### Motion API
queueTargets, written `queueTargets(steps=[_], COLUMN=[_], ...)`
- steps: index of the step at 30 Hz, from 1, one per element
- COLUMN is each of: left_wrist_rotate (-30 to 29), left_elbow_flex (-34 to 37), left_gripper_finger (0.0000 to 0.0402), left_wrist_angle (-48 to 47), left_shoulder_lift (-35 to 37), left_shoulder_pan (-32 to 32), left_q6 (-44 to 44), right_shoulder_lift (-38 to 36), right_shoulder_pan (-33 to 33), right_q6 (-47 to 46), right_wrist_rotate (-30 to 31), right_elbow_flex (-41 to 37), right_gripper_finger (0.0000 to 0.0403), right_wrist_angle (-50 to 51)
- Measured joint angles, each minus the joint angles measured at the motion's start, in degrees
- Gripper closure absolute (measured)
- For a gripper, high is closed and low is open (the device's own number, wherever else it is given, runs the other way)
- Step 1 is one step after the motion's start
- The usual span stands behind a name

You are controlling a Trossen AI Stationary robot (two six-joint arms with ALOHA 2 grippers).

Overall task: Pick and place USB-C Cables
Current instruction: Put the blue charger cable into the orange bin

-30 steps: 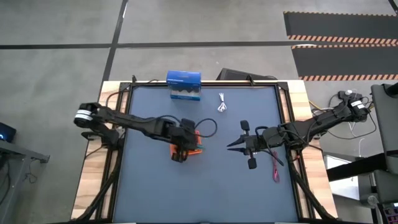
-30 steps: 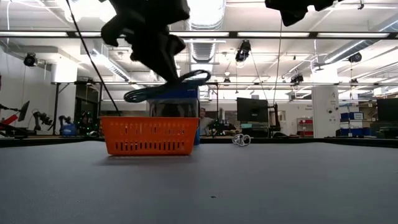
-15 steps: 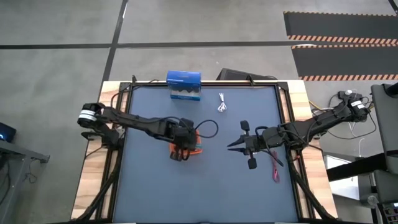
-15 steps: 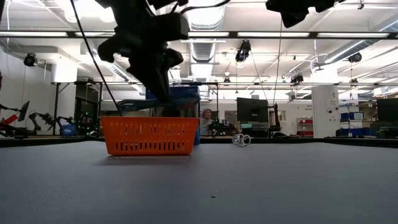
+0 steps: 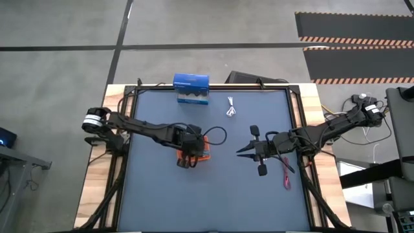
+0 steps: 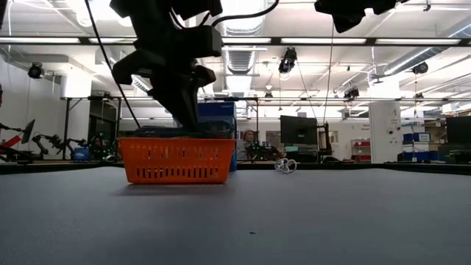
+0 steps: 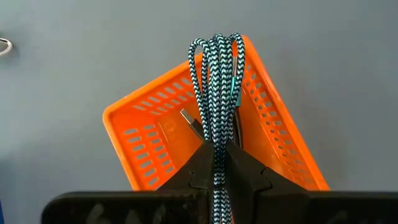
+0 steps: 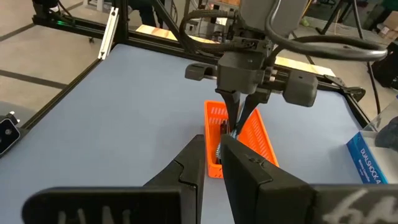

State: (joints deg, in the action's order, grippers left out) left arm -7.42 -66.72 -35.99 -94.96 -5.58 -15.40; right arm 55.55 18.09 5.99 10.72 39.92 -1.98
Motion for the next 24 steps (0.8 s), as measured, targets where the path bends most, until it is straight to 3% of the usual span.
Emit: queueTargets(steps=[10, 24], left_wrist_rotate=[-1.10, -2.10], left_elbow_flex=[0.55, 0.53], left_gripper_finger=[0.0388, 0.0337], left_wrist_angle=[1.20, 1.01], left_shoulder_lift=[-0.17, -0.14], left_shoulder_pan=[0.00, 0.07], left_q6=[-0.19, -0.37], right_shoulder_lift=[0.00, 0.00], right_shoulder_pan=[0.00, 0.00], right_q6=[-0.01, -0.01], right_wrist_rotate=[0.00, -0.02], right_elbow_flex=[0.00, 0.00], right_gripper_finger=[0.0360, 0.0360], right_wrist_angle=[0.00, 0.00])
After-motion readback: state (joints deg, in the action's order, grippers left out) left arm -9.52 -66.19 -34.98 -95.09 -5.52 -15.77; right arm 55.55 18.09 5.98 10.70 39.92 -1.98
